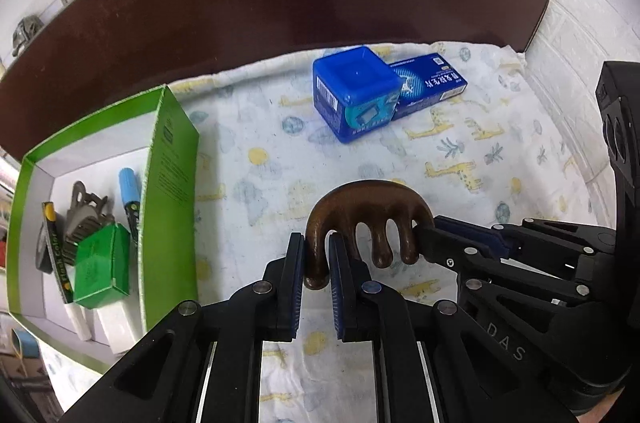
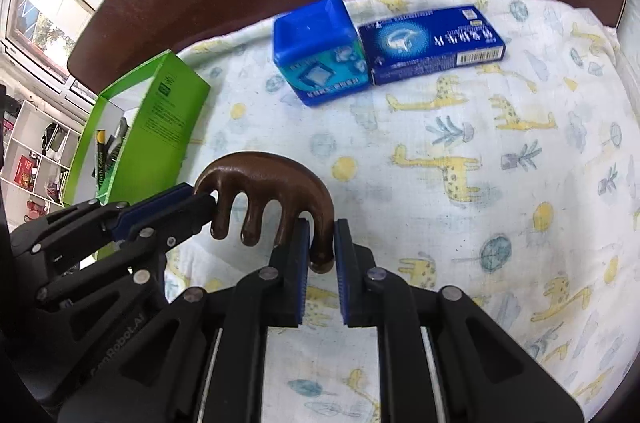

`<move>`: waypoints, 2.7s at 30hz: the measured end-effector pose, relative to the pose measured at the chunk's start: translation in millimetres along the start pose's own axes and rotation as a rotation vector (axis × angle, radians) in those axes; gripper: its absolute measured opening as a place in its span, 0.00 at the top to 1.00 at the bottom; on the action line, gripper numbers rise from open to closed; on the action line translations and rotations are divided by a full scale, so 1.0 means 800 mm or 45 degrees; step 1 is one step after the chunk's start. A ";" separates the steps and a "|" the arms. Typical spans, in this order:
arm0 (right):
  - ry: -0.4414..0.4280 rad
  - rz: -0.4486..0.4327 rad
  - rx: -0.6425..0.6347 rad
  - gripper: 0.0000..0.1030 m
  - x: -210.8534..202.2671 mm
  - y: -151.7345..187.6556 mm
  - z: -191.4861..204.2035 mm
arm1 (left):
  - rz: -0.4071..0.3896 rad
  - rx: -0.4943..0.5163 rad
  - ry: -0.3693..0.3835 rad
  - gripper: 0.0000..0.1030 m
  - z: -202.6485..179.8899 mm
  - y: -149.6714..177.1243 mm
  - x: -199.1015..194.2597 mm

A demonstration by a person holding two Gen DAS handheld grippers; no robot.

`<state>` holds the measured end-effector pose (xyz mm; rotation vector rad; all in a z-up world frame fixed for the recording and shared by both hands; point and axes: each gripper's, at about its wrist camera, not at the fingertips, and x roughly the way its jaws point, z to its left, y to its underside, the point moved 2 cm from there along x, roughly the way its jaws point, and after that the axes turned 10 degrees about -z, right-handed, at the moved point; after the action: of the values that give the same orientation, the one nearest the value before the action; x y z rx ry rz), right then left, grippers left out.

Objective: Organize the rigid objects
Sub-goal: 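Lift the brown comb with the left tool and lower it into the box, then open the left tool and reach it to the blue square box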

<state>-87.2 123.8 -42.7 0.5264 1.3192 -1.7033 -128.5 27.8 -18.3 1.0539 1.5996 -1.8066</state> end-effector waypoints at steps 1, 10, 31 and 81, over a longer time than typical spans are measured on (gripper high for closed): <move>-0.008 -0.013 -0.001 0.86 -0.001 -0.003 0.004 | -0.017 0.007 -0.003 0.90 0.020 0.003 -0.014; -0.050 -0.117 -0.067 0.86 -0.025 -0.023 0.050 | -0.140 -0.008 -0.015 0.90 0.052 -0.008 -0.041; -0.195 -0.122 -0.352 0.86 0.029 -0.057 0.250 | -0.253 -0.252 -0.192 0.90 0.248 0.010 -0.086; -0.026 -0.173 -0.117 0.86 0.022 -0.108 0.124 | -0.117 -0.239 -0.031 0.68 0.198 -0.067 -0.013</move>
<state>-150.5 28.9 24.3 0.3724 1.4392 -1.7435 -199.6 -118.5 22.8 0.8837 1.7894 -1.6811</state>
